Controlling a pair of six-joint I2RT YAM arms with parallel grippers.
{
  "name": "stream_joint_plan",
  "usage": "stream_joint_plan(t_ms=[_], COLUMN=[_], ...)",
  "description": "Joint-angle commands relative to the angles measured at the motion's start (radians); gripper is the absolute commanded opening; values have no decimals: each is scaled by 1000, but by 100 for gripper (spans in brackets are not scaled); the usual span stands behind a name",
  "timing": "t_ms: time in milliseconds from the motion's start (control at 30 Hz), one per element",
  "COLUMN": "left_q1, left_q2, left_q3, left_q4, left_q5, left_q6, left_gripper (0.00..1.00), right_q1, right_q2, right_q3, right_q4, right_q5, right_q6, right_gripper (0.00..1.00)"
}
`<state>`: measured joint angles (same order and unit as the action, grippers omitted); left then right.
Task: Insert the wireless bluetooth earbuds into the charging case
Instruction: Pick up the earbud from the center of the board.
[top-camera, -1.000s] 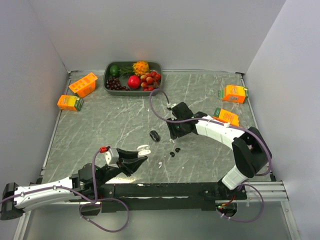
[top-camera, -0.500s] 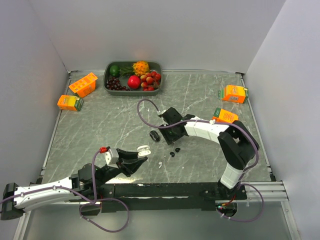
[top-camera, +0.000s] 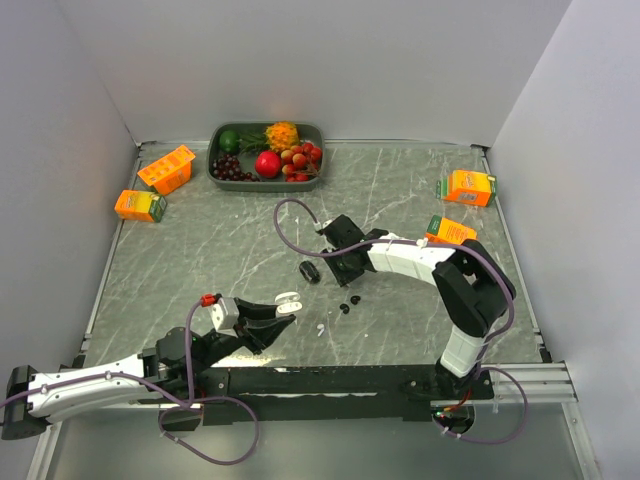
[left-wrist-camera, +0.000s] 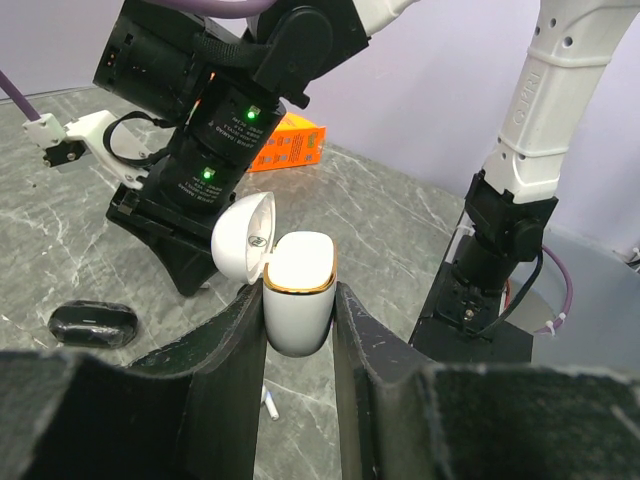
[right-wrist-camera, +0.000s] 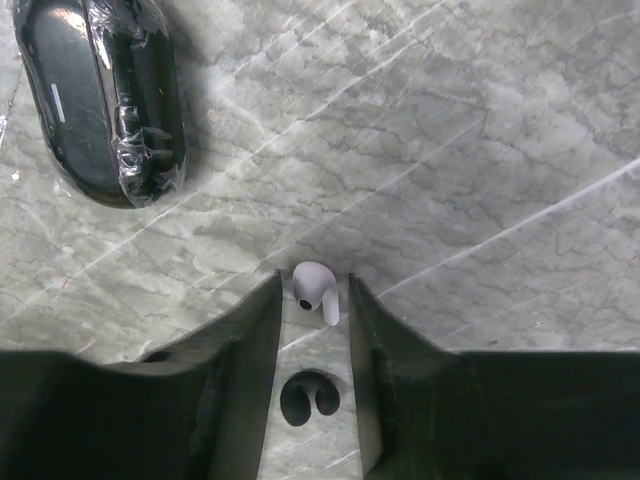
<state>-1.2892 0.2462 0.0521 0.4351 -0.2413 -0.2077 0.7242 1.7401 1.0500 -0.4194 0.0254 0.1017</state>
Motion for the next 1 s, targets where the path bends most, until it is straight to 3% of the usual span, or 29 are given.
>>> stream_joint_plan(t_ms=[0, 200, 367, 667, 967], left_q1=[-7, -9, -7, -7, -7], left_q2=[5, 8, 7, 39, 175], left_q3=[26, 28, 26, 14, 17], left_q4=[34, 34, 37, 134, 351], left_q5=[0, 2, -3, -38, -105], left_q6=[-16, -18, -16, 17, 102], left_gripper=[1, 1, 1, 1, 1], right_q1=[1, 4, 3, -6, 15], right_q2=[22, 18, -45, -361, -703], right_q3=[31, 18, 13, 9, -109], right_q4=[16, 19, 19, 123, 342], right_q5=[1, 1, -19, -111, -105], right_q6=[-11, 1, 87, 294, 325], right_gripper=[32, 19, 0, 0, 0])
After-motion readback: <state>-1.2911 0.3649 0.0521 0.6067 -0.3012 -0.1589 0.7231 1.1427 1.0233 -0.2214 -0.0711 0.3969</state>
